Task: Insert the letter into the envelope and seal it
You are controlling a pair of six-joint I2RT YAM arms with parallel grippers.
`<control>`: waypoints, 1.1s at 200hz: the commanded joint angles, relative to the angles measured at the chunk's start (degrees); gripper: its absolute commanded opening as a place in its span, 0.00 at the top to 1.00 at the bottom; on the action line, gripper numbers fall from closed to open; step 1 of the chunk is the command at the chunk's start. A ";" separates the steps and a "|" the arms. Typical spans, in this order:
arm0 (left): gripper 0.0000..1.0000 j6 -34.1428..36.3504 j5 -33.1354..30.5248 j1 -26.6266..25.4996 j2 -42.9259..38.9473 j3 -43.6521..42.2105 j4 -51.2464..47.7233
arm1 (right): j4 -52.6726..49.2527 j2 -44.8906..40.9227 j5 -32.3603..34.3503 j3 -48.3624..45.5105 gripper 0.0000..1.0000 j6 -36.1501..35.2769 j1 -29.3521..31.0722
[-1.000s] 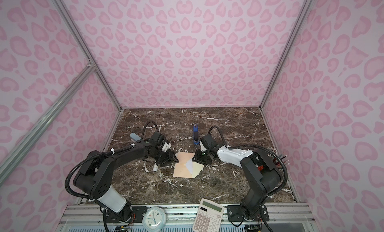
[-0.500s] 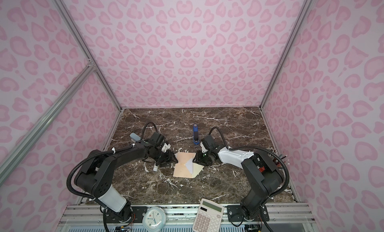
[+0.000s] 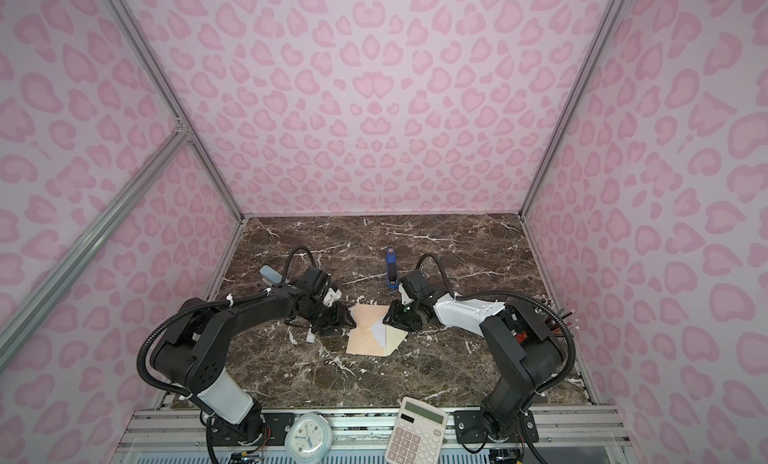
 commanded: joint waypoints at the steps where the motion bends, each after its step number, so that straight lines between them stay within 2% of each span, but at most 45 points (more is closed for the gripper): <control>1: 0.43 0.94 0.91 0.16 0.61 -0.13 0.86 | 0.84 0.69 0.86 0.06 0.61 0.60 0.09; 82: 0.44 1.62 1.70 0.69 2.92 0.00 1.13 | 1.80 3.94 -0.28 1.64 0.61 1.07 0.44; 220: 0.46 0.86 2.82 0.69 2.20 -2.00 1.76 | 1.95 7.35 -3.92 3.92 0.61 1.73 1.75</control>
